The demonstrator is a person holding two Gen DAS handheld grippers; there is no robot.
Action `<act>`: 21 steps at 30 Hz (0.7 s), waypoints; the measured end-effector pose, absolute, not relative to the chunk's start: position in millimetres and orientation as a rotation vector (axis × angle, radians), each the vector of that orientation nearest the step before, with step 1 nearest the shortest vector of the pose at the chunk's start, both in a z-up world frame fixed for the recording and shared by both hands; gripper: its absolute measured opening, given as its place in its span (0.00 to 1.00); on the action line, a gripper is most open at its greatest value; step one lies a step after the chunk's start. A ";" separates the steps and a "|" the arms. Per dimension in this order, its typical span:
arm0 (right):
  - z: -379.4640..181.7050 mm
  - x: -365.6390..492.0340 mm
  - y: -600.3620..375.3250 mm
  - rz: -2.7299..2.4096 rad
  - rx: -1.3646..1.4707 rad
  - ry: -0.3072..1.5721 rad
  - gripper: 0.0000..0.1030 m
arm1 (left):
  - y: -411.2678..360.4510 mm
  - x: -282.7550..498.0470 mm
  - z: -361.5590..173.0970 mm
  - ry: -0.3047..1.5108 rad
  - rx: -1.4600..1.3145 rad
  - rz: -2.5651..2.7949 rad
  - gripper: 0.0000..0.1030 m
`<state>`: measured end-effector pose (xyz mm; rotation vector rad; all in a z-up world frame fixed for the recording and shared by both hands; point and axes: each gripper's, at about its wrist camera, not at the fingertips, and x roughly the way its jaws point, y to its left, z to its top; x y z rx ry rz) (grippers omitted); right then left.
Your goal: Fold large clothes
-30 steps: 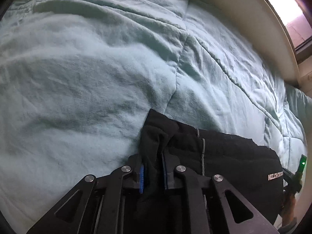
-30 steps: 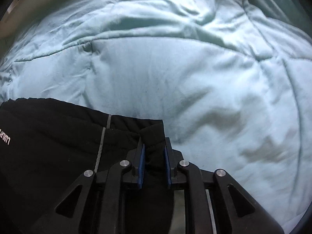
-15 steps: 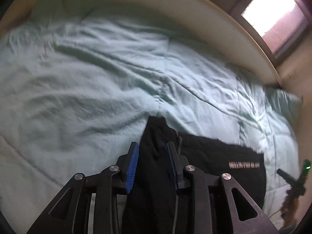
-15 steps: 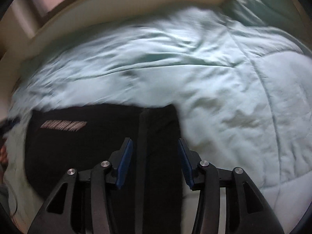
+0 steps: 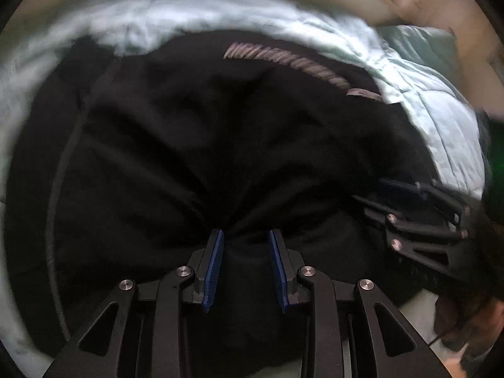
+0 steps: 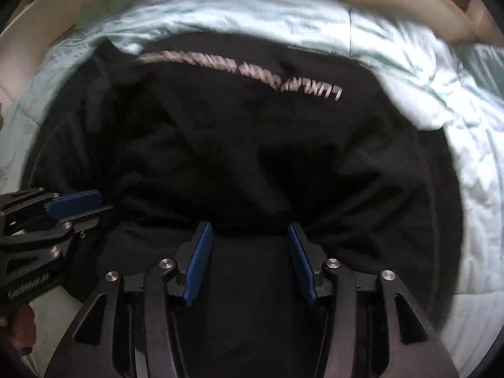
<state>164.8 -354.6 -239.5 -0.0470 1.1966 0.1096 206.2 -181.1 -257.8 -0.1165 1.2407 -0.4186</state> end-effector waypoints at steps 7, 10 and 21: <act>-195.1 185.1 -368.9 0.205 0.086 1.222 0.52 | -168.6 228.9 -212.8 1.215 -0.195 -0.513 0.29; -173.7 207.9 -370.4 0.189 0.069 1.129 0.72 | -170.0 257.3 -187.8 1.134 -0.193 -0.466 0.42; -241.3 257.7 -383.4 0.114 0.119 1.260 0.75 | -162.2 336.9 -270.5 1.319 -0.222 -0.317 0.54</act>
